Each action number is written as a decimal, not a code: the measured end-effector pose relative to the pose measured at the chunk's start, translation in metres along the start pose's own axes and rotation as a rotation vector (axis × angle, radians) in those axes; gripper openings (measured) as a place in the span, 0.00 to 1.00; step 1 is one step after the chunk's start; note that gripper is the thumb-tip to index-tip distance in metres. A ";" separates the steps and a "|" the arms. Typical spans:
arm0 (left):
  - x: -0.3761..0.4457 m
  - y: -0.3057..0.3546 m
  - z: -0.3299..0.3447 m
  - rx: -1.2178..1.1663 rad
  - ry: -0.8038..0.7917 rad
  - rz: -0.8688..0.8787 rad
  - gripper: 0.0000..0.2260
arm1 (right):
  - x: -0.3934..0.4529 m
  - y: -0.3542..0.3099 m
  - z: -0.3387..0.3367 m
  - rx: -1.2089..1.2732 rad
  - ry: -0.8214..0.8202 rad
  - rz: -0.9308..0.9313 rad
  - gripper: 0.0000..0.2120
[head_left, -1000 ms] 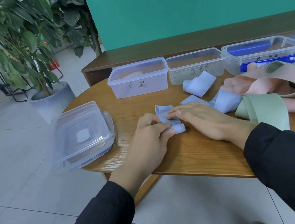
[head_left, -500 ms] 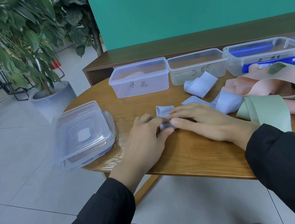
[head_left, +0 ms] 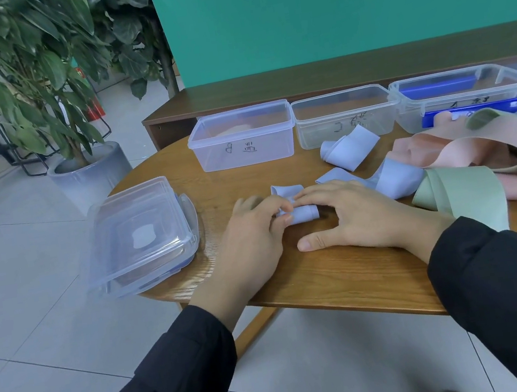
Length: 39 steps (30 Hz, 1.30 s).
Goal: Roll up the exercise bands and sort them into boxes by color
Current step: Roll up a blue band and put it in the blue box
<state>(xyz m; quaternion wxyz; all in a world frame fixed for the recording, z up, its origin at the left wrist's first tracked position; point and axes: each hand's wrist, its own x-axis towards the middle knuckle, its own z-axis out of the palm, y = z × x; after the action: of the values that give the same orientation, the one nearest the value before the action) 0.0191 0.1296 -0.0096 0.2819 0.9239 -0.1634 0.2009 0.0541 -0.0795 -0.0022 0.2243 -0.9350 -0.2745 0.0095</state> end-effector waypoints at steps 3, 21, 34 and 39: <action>0.001 0.000 0.001 0.046 -0.016 0.002 0.10 | 0.000 -0.001 -0.001 0.005 0.015 0.001 0.46; 0.024 -0.016 0.015 0.072 0.042 0.051 0.12 | 0.005 -0.009 0.001 -0.105 0.065 0.024 0.38; 0.028 -0.010 0.014 0.134 -0.011 0.041 0.12 | 0.011 -0.003 0.004 -0.066 0.147 0.012 0.37; 0.031 -0.012 0.013 0.241 -0.014 0.019 0.13 | 0.012 -0.005 0.004 -0.087 0.168 -0.007 0.30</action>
<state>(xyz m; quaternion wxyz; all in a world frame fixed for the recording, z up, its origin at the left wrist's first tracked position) 0.0546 0.1255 -0.0102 0.1656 0.9509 -0.1485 0.2151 0.0614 -0.0679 -0.0030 0.2057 -0.9404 -0.2581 -0.0816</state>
